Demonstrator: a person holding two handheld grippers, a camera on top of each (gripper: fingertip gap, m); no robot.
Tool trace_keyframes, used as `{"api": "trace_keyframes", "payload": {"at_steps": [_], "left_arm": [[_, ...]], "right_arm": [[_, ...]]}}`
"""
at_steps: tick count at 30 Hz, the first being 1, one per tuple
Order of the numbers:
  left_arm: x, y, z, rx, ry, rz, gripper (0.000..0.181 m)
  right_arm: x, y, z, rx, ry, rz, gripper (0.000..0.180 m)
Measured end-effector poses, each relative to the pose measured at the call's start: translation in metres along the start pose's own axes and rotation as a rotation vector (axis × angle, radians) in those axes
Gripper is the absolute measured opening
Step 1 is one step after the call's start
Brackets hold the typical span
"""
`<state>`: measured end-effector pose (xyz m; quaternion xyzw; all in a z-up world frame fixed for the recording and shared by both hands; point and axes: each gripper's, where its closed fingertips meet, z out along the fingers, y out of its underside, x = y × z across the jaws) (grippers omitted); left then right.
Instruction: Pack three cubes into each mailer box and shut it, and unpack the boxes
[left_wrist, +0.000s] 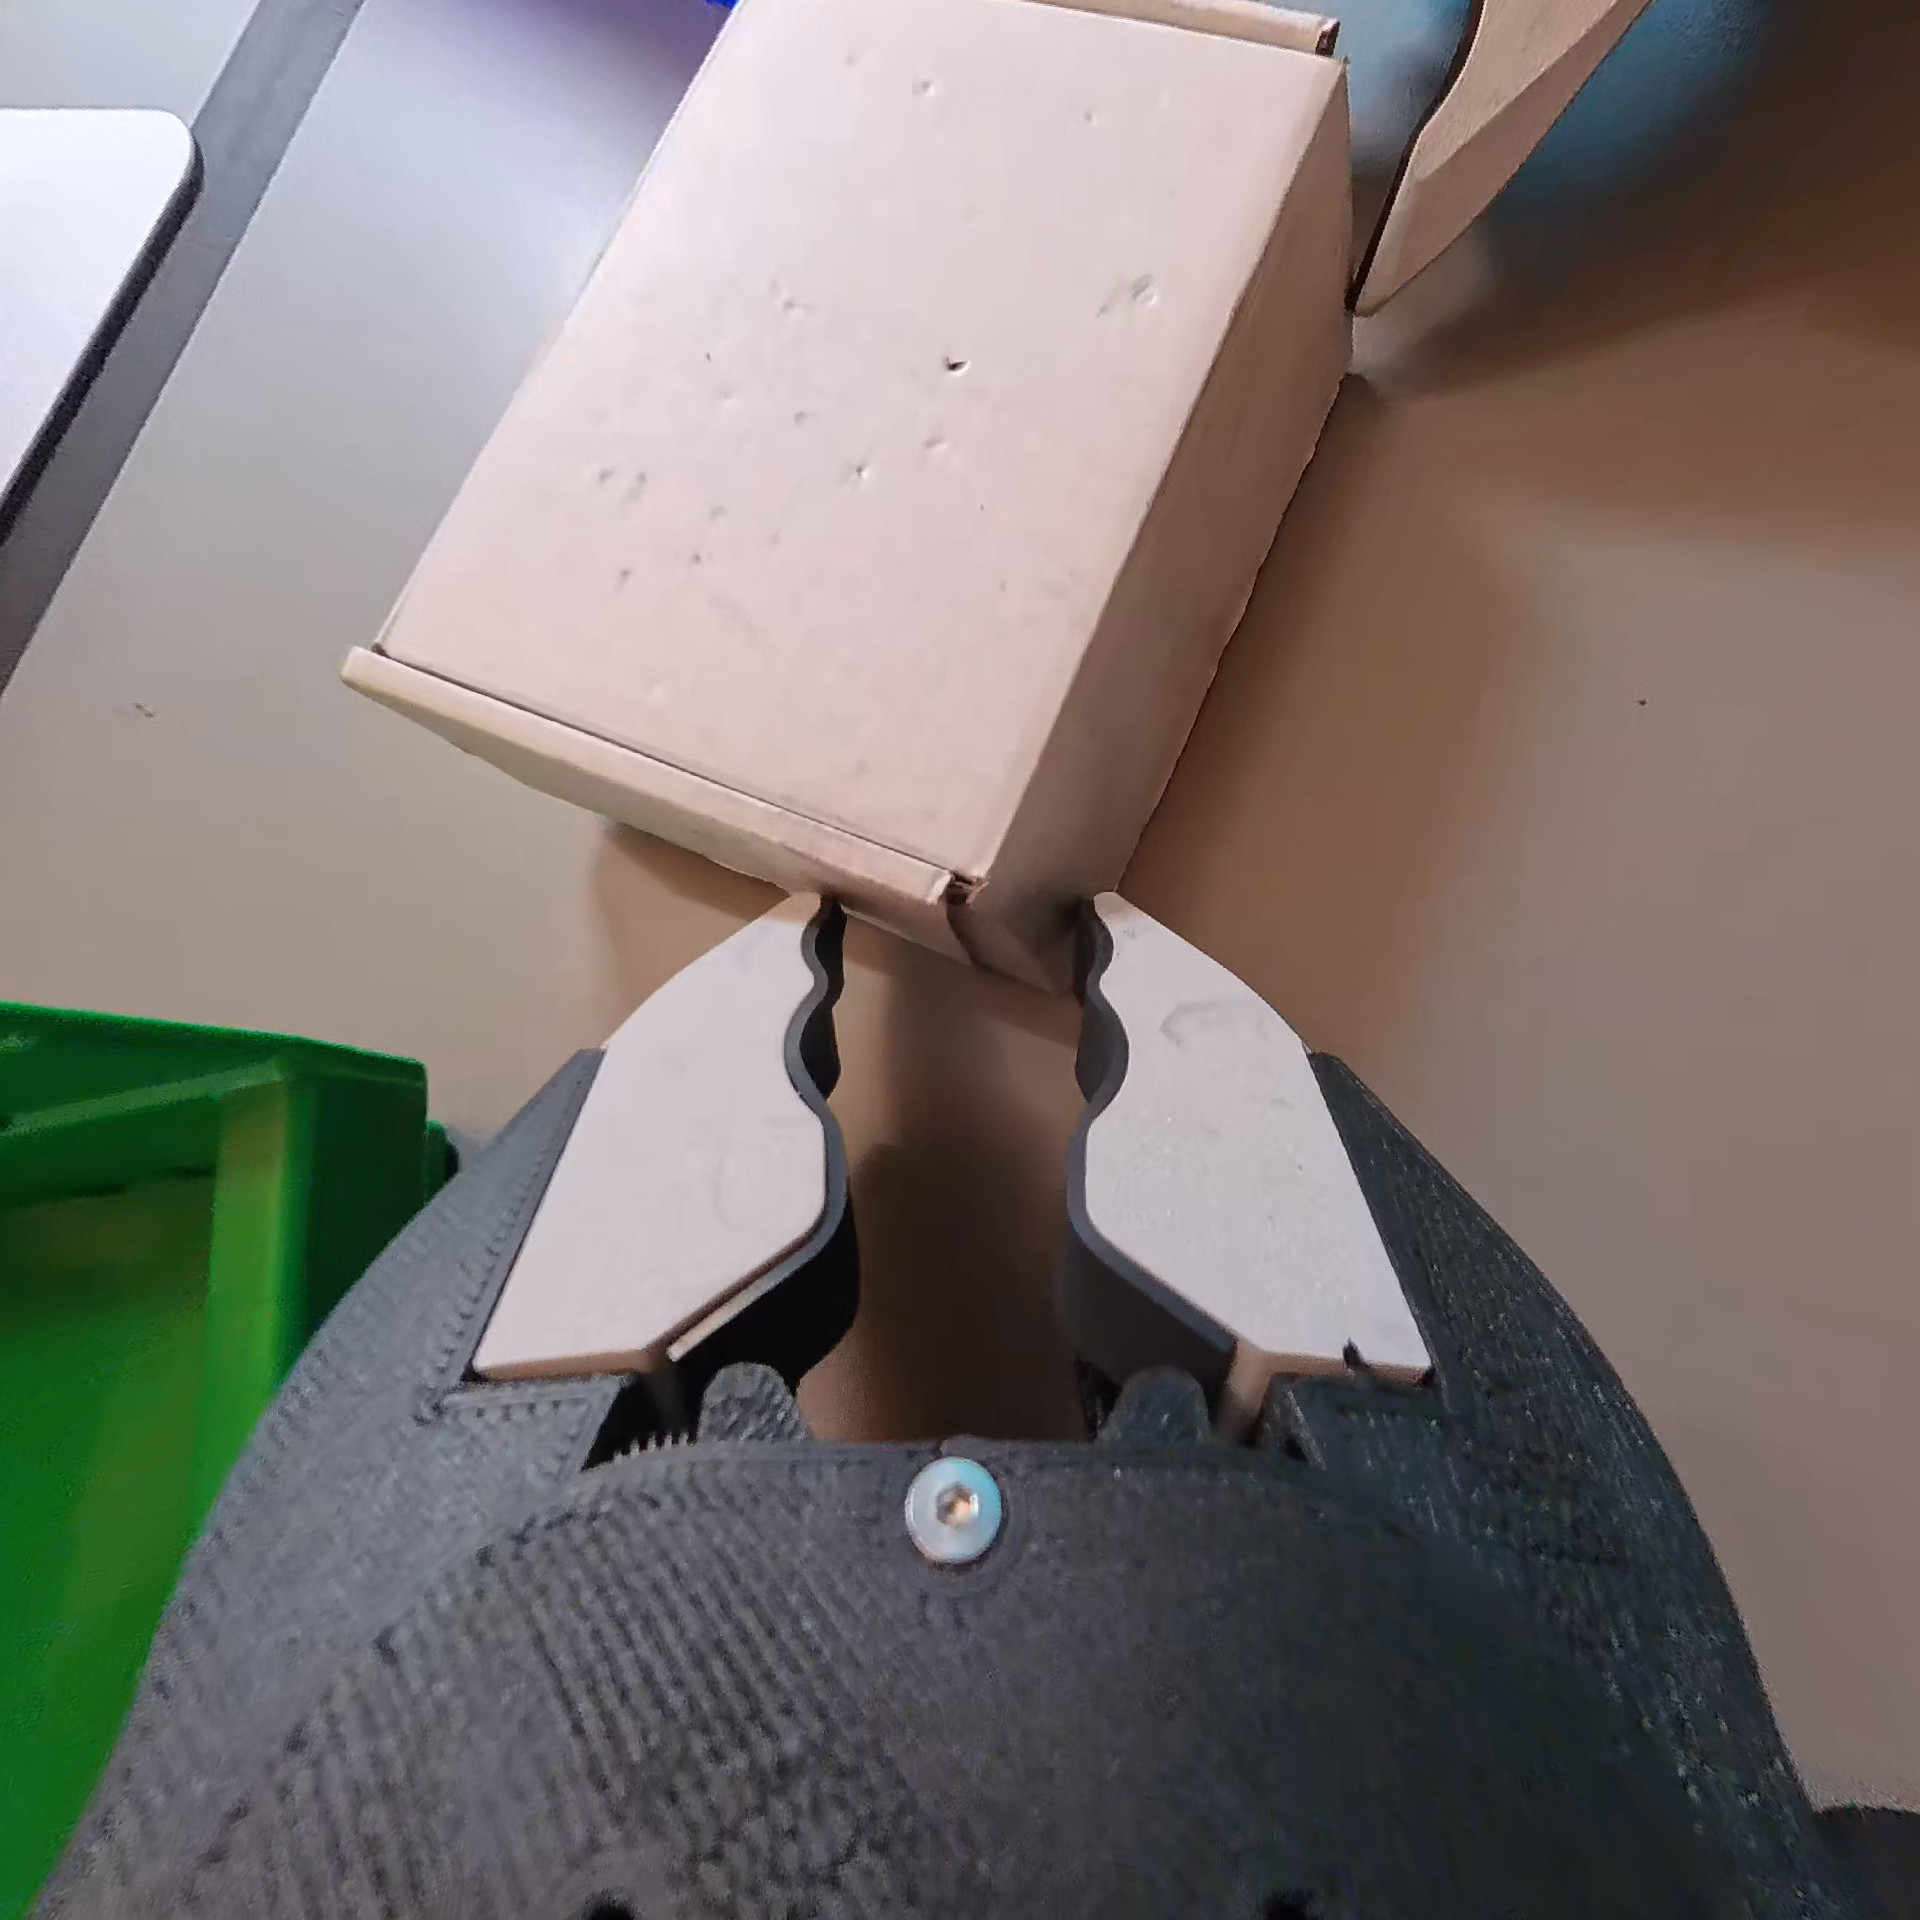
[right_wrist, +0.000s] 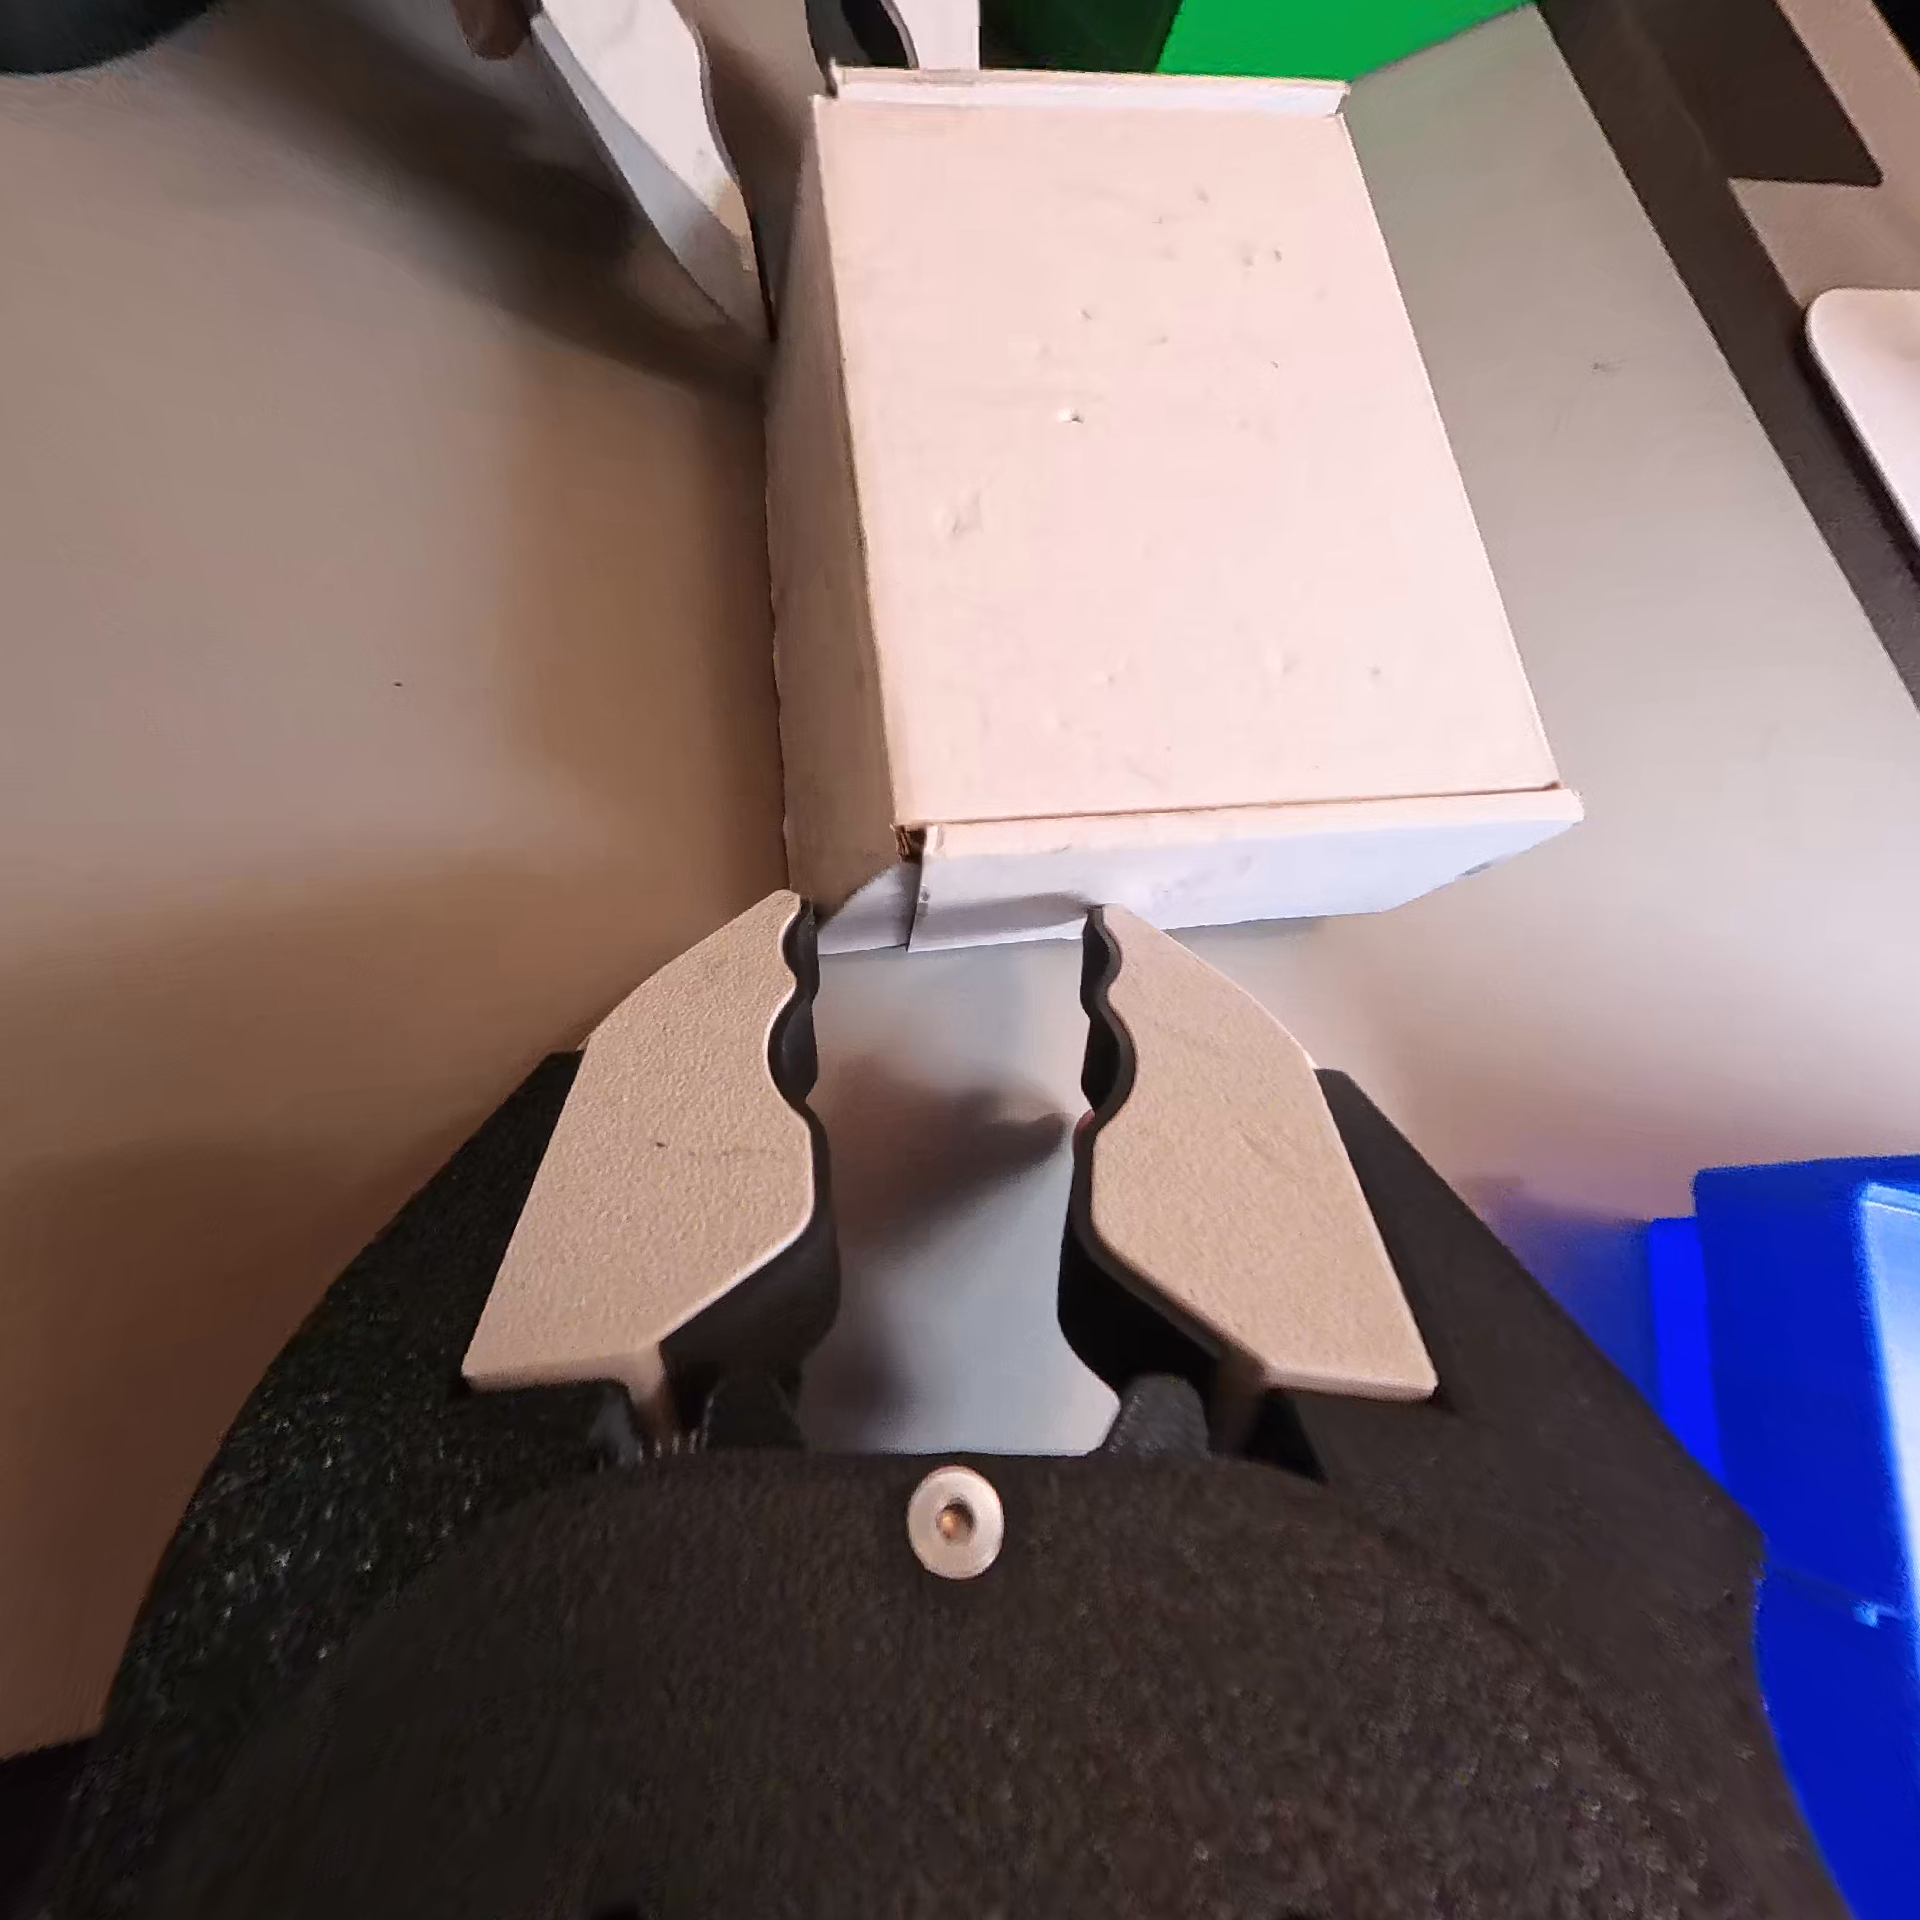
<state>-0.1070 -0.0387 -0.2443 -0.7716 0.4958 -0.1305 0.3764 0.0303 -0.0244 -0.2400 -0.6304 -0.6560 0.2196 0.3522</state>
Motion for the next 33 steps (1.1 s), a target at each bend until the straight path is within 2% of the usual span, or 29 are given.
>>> {"api": "trace_keyframes", "payload": {"at_steps": [6, 15, 28, 30, 31, 33], "left_arm": [[-0.006, 0.000, 0.001, -0.015, -0.066, 0.028, 0.040], [-0.002, -0.001, -0.001, -0.036, -0.084, 0.075, 0.039], [0.038, 0.002, -0.014, -0.035, 0.002, 0.084, 0.039], [0.035, 0.003, -0.012, -0.012, -0.014, 0.080, 0.040], [0.034, 0.004, -0.010, -0.019, -0.023, 0.080, 0.045], [0.033, 0.006, -0.008, -0.035, -0.033, 0.082, 0.062]], "right_arm": [[0.004, 0.000, 0.005, -0.002, 0.044, -0.042, 0.030], [-0.001, 0.000, 0.003, -0.020, 0.074, -0.079, 0.025], [-0.048, 0.004, -0.013, -0.022, 0.027, 0.010, 0.022], [-0.042, 0.005, -0.013, -0.007, 0.043, 0.019, 0.028], [-0.038, 0.006, -0.012, -0.005, 0.047, 0.023, 0.044], [-0.031, 0.008, -0.010, -0.014, 0.056, 0.033, 0.060]]}}
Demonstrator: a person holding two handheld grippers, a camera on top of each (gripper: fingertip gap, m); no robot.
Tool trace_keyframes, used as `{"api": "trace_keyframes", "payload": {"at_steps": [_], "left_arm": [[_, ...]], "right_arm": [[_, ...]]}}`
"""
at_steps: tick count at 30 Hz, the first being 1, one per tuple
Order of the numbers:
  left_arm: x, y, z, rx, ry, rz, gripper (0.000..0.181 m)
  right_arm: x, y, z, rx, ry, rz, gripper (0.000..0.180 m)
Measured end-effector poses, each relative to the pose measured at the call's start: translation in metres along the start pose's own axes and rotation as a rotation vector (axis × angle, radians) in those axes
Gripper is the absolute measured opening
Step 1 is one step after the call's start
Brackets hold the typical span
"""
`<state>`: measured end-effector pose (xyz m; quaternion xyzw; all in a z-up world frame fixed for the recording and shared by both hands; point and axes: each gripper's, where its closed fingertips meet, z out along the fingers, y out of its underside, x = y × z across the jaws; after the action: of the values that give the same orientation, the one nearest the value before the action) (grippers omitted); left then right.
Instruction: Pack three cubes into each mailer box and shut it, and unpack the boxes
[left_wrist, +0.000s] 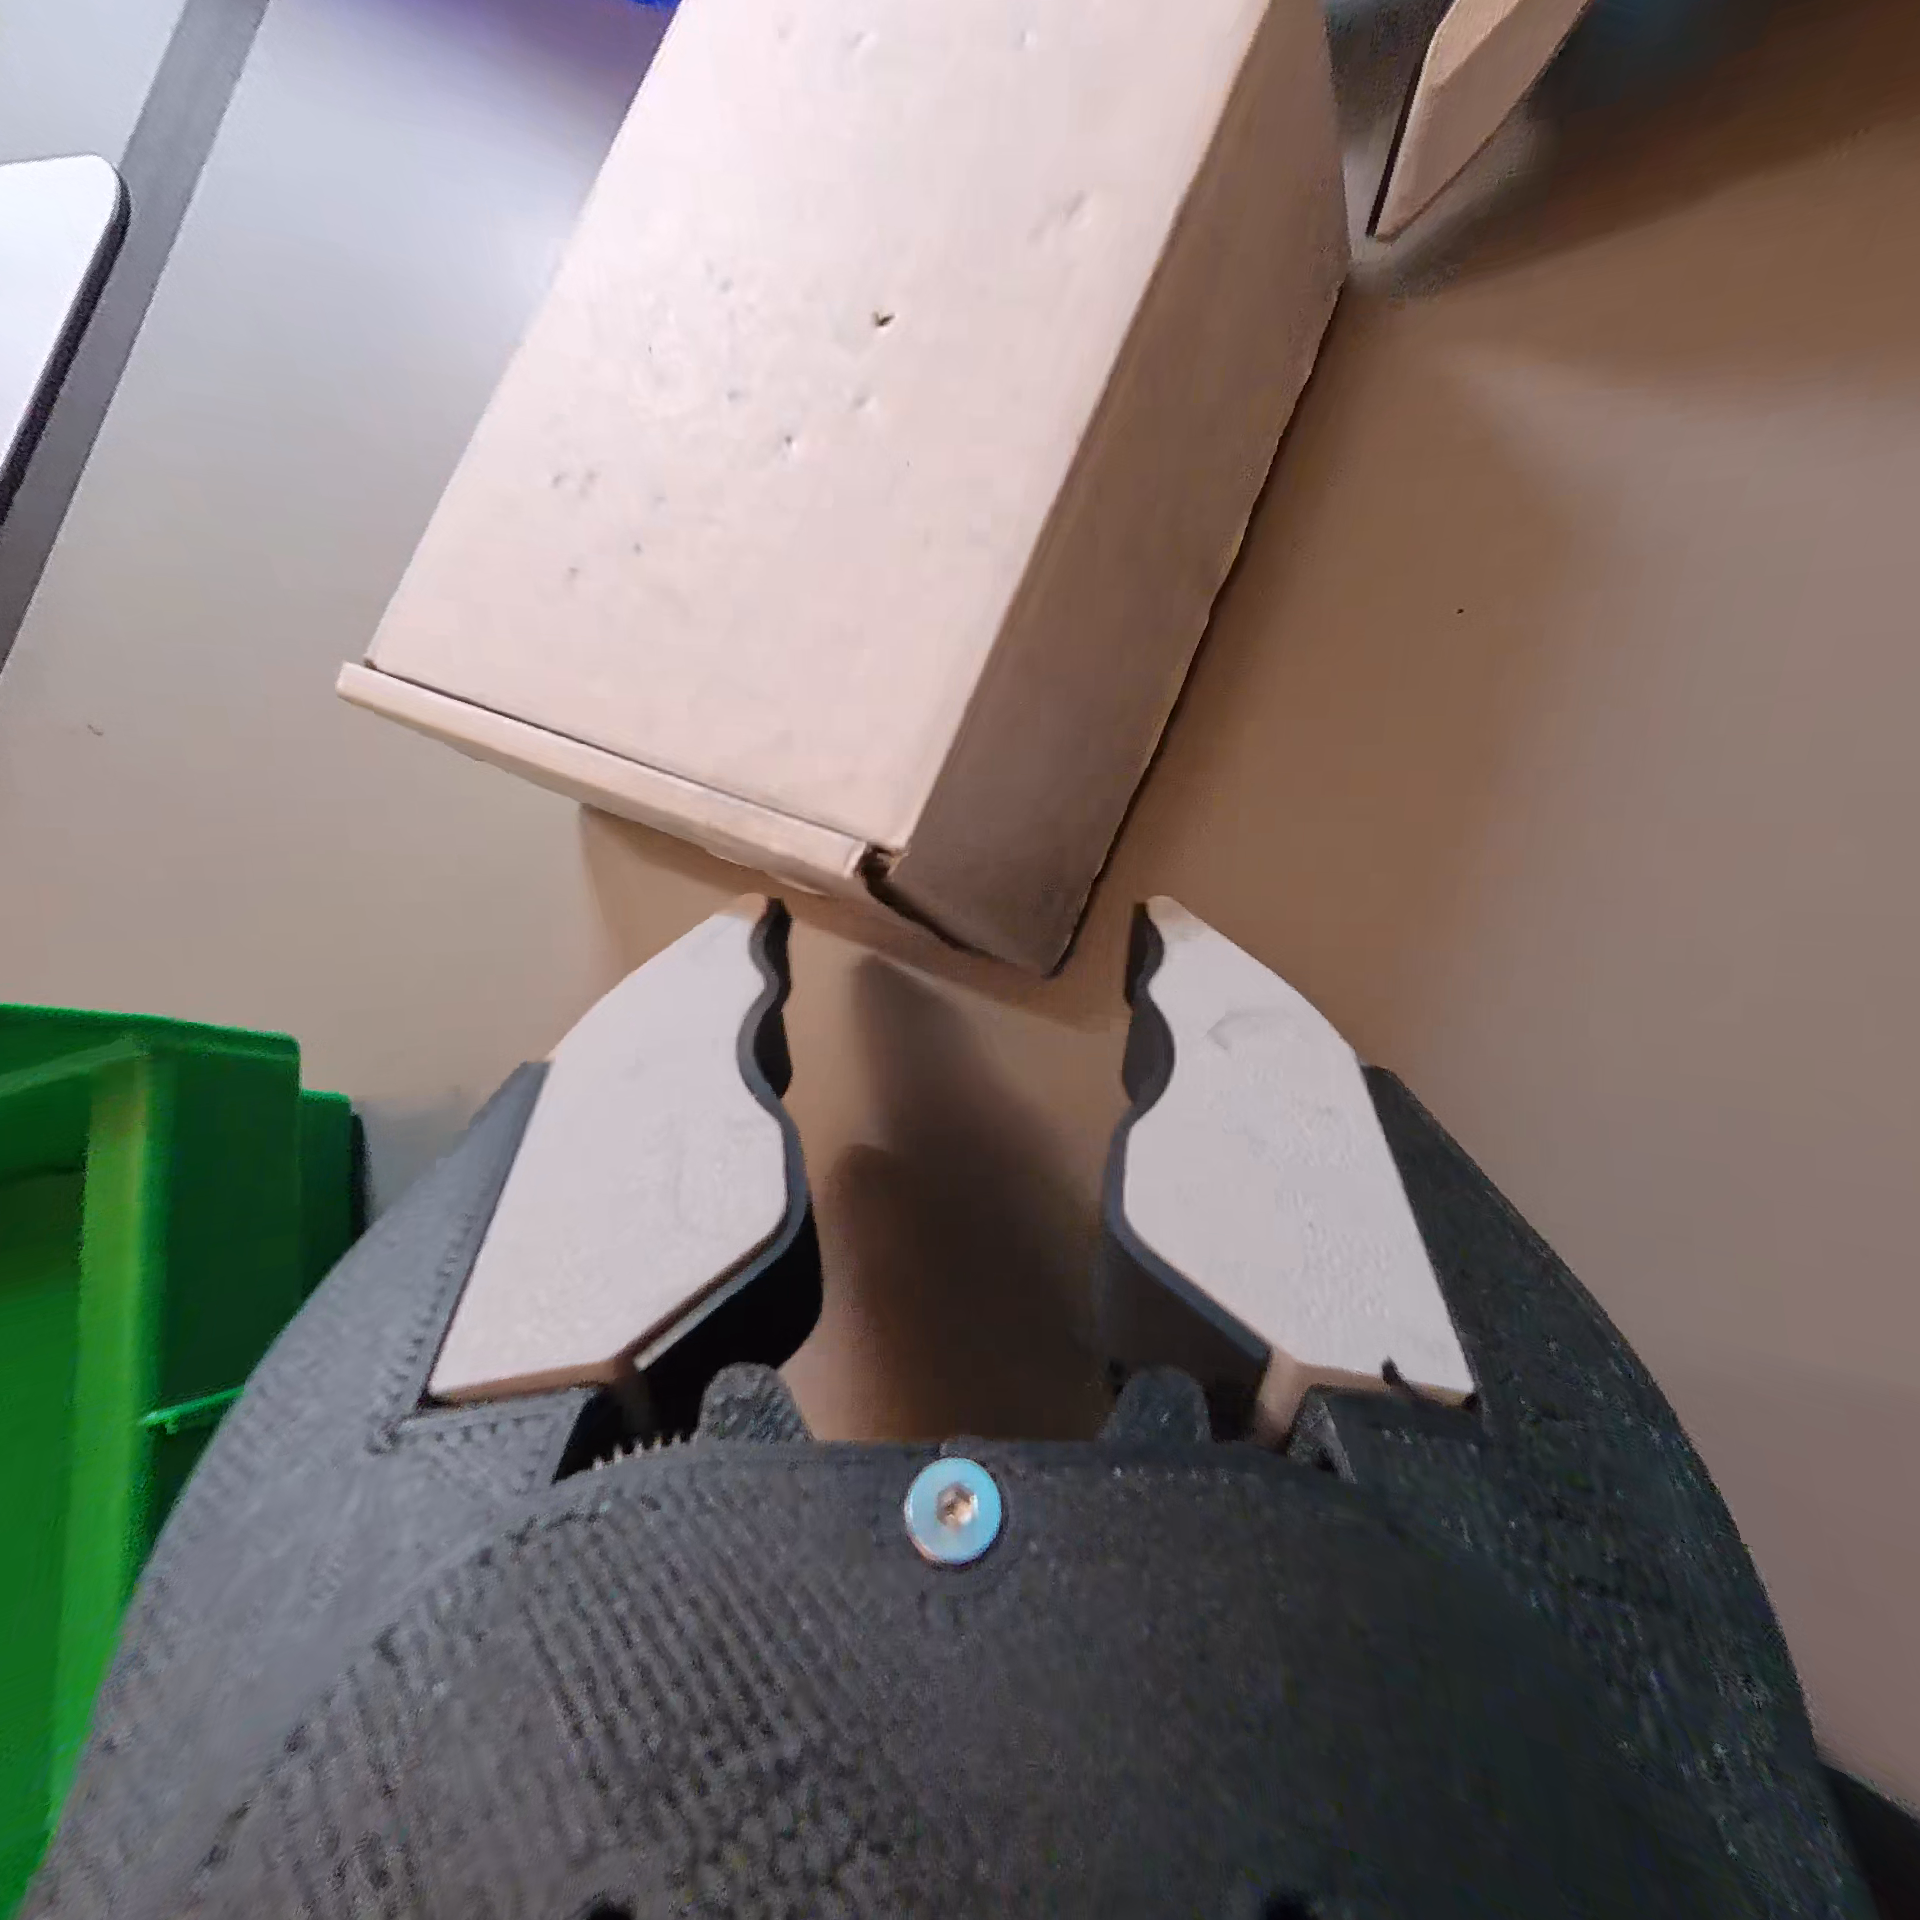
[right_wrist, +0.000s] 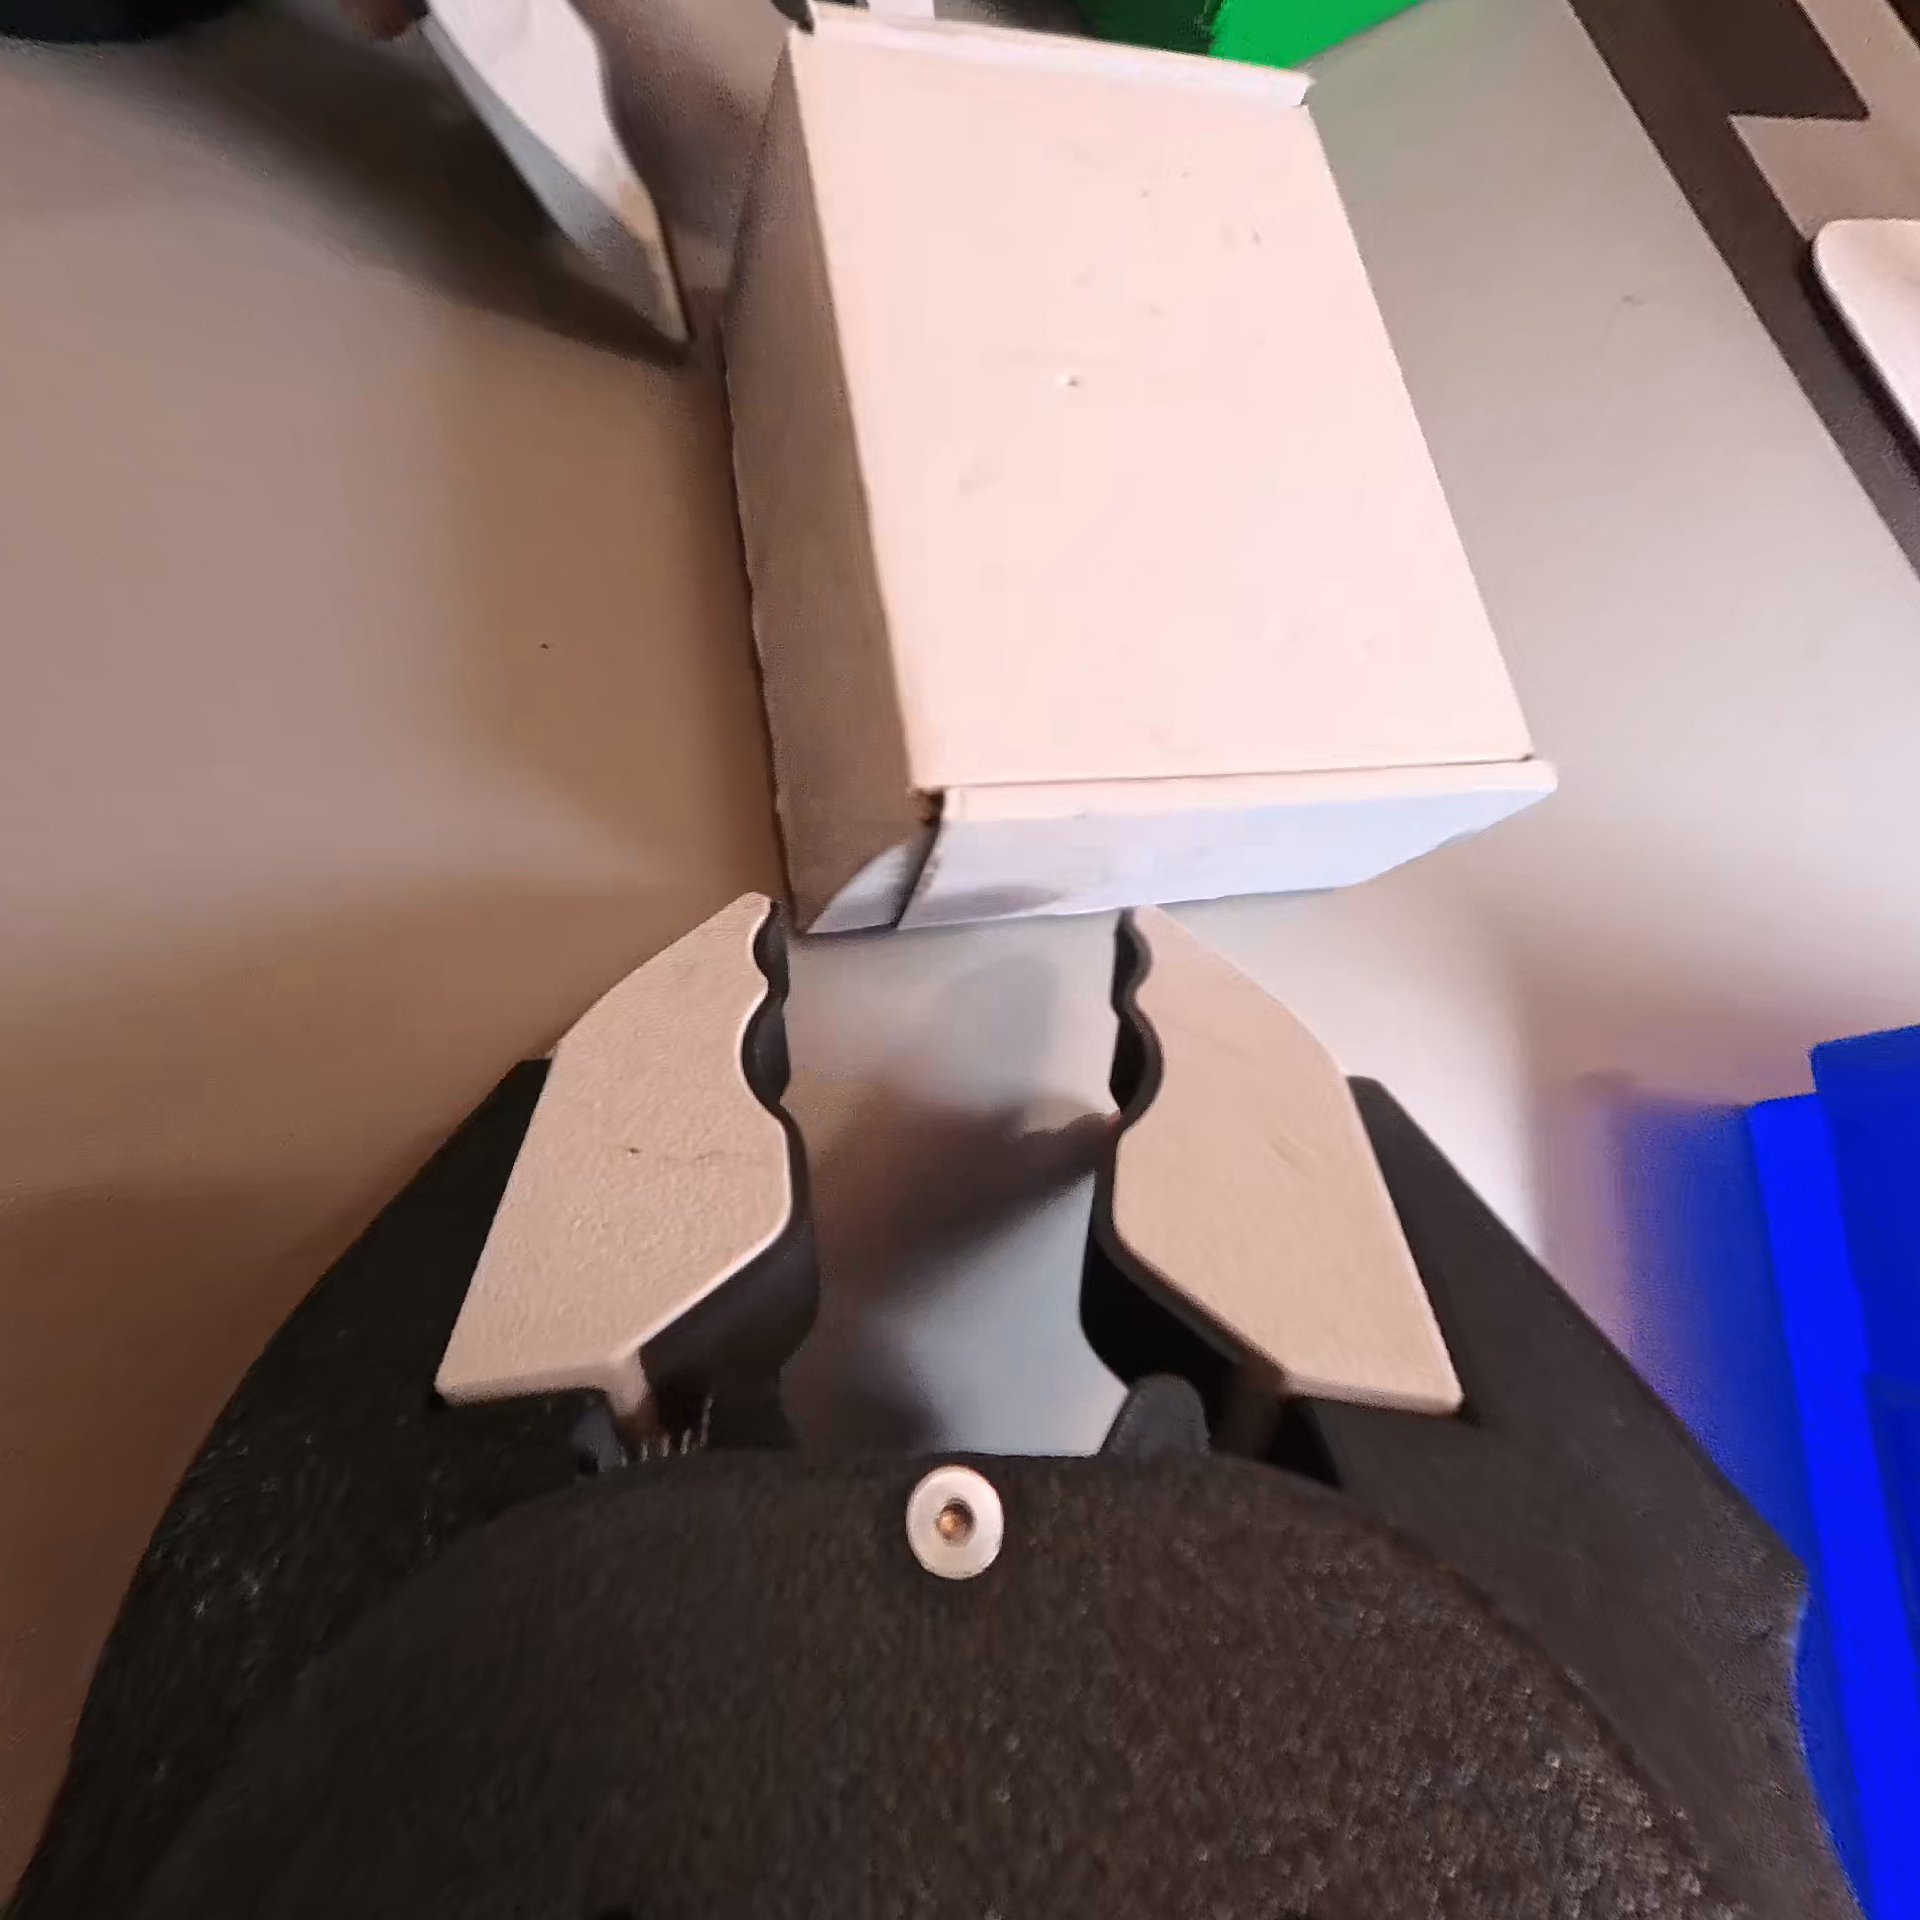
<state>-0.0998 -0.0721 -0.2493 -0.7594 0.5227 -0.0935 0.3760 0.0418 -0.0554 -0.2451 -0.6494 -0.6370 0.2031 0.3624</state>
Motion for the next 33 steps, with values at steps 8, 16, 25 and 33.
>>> {"api": "trace_keyframes", "payload": {"at_steps": [8, 16, 25, 33], "left_arm": [[-0.009, -0.003, 0.007, -0.029, -0.050, 0.052, 0.051], [-0.014, -0.004, 0.010, -0.004, -0.098, 0.098, 0.044], [-0.017, -0.003, 0.011, 0.055, -0.095, 0.110, 0.039], [-0.010, -0.009, 0.001, 0.131, 0.041, -0.029, 0.059]], "right_arm": [[0.013, -0.002, 0.011, -0.002, 0.022, -0.082, 0.054], [0.020, -0.001, 0.012, -0.005, 0.087, -0.124, 0.042], [0.015, -0.001, 0.010, 0.012, 0.102, -0.103, 0.042], [0.011, -0.005, 0.004, 0.046, 0.013, -0.011, 0.054]]}}
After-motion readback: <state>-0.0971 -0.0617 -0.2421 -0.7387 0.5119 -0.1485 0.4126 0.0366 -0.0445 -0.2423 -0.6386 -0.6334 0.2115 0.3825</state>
